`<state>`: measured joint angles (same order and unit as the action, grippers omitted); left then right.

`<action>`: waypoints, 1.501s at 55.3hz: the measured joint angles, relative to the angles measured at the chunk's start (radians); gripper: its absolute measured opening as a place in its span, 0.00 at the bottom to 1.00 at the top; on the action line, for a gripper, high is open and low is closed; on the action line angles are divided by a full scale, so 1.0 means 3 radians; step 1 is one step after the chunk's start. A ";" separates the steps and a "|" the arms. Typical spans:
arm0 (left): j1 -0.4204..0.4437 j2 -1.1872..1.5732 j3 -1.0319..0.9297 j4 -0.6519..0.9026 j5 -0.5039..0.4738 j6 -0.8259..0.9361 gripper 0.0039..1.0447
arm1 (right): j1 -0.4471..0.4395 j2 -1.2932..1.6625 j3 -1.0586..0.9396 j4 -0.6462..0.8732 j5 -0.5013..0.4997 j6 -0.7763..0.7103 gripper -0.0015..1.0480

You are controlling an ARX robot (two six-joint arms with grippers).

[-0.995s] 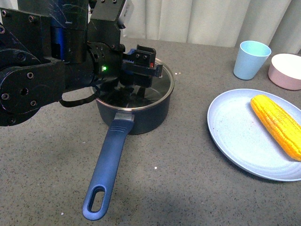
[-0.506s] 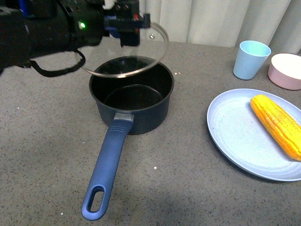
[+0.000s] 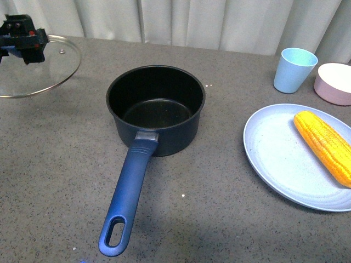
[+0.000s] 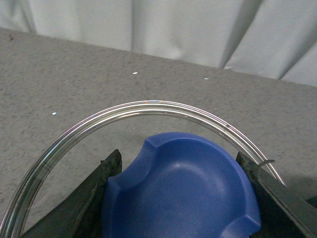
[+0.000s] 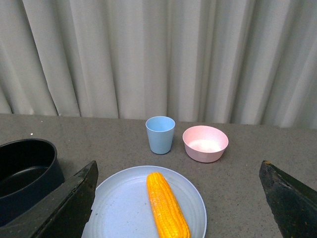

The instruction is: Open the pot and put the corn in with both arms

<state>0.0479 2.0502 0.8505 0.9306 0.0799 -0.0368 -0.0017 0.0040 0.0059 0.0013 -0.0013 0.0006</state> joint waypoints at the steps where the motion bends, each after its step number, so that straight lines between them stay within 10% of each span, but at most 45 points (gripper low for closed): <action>1: 0.0009 0.0006 0.0000 0.0006 0.0003 0.0001 0.59 | 0.0000 0.0000 0.0000 0.0001 0.0001 0.0000 0.91; 76: -0.0094 0.0849 -0.0013 0.0254 -0.0025 0.0090 0.58 | 0.0000 0.0000 0.0000 0.0001 0.0001 0.0000 0.91; 83: -0.0094 0.0708 -0.0093 0.0239 -0.0018 0.0084 0.79 | 0.0000 0.0000 0.0000 0.0001 0.0001 0.0000 0.91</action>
<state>0.0196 2.2627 0.8227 1.0023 0.0746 -0.0116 -0.0017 0.0040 0.0059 0.0017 -0.0010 0.0006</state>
